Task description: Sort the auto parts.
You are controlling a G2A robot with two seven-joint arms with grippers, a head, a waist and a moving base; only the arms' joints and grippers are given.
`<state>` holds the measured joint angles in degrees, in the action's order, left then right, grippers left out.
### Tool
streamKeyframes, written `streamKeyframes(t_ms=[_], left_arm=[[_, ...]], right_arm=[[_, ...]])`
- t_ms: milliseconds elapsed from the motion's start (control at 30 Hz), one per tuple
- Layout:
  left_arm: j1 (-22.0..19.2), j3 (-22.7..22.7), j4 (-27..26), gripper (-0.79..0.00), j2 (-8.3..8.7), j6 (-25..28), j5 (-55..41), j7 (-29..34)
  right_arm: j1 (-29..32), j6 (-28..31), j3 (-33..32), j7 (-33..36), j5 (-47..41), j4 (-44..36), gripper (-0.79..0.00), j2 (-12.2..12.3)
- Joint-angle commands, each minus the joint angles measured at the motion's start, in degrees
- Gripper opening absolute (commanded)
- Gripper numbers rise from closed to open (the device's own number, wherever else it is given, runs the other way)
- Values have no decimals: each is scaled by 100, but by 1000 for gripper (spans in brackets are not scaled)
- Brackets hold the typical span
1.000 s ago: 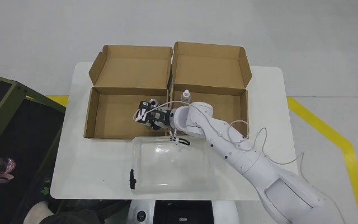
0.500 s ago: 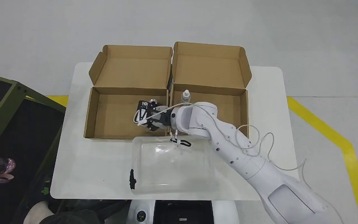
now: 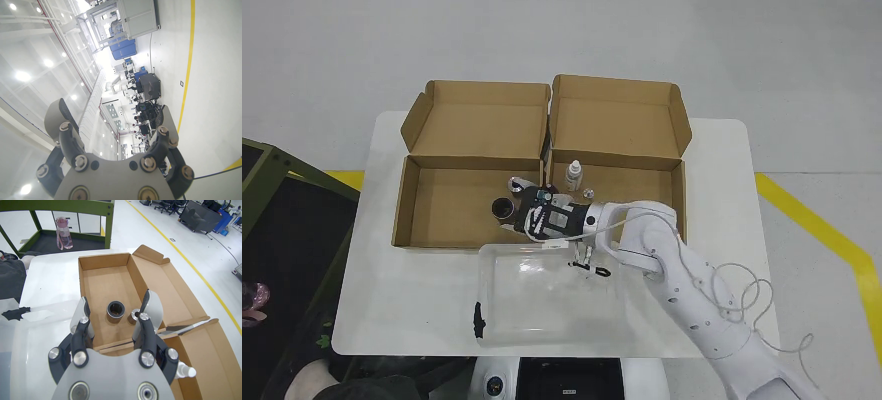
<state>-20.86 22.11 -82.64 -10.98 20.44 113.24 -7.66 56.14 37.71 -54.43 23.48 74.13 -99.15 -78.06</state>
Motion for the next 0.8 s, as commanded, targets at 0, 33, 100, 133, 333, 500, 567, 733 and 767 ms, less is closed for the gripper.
streamKeyframes(t_ms=[0, 33, 100, 133, 333, 500, 567, 733, 767], left_arm=[[0, 0, 0, 0, 0, 0, 0, 0], [0, 0, 0, 0, 0, 0, 0, 0], [0, 0, 0, 0, 0, 0, 0, 0], [0, 0, 0, 0, 0, 0, 0, 0], [0, 0, 0, 0, 0, 0, 0, 0], [0, 0, 0, 0, 0, 0, 0, 0], [0, 0, 0, 0, 0, 0, 0, 0], [0, 0, 0, 0, 0, 0, 0, 0], [0, 0, 0, 0, 0, 0, 0, 0]], right_arm=[[220, 43, -230, -79, 42, -178, -280, 63], [331, 77, -339, -142, 56, -266, -286, 94], [561, 120, -560, -253, 112, -439, -292, 154], [680, 135, -678, -311, 130, -517, -289, 185], [1376, 213, -1423, -661, 182, -903, -311, 352], [1891, 288, -2071, -1127, 236, -1109, -200, 472], [2096, 300, -2306, -1356, 312, -1167, -175, 513], [2552, 321, -2788, -1830, 424, -1245, -135, 598], [2640, 309, -2875, -1936, 449, -1261, -117, 613]])
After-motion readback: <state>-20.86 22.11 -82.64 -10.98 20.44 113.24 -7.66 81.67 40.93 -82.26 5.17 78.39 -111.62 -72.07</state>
